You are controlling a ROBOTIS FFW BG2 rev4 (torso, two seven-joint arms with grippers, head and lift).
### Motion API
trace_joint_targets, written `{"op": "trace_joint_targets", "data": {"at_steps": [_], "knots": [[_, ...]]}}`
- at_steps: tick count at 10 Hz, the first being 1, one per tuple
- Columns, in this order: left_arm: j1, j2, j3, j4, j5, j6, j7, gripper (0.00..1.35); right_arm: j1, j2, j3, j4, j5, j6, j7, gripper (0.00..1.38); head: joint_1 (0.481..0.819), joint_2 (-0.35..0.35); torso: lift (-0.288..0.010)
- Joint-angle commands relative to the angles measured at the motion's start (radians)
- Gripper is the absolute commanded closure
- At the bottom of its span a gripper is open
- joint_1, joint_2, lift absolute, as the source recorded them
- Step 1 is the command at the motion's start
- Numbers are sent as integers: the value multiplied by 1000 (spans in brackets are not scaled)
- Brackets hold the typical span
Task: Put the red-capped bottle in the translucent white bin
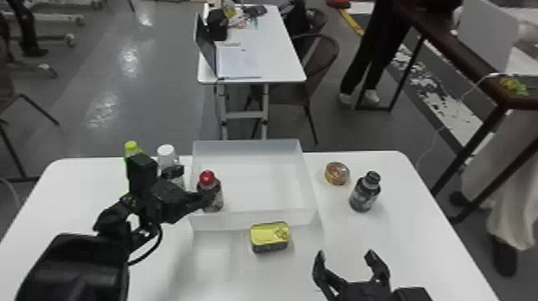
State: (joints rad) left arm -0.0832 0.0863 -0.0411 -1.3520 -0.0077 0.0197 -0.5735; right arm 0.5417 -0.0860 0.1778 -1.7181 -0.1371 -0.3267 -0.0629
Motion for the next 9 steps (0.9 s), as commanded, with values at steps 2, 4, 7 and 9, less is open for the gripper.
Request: {"op": "trace_joint_targets", "data": {"at_steps": [2,4,7,9], "knots": [[206,-13,104,-272,-11,11,32,233,-2,6,-4,0,5,0,0,186,695,-29,0],[312,-17,138,-361,23,-21,75,233,-3,6,-8,2,5,0,-2,186,695,15,0],[523,-73,205,-461,69,-122,195,234,17,6,-9,-9,13,-20,-28,196,695,55,0],[634,-89,207,-492,104,-190,262,233,55,9,-11,-15,11,-60,-61,194,695,96,0]]}}
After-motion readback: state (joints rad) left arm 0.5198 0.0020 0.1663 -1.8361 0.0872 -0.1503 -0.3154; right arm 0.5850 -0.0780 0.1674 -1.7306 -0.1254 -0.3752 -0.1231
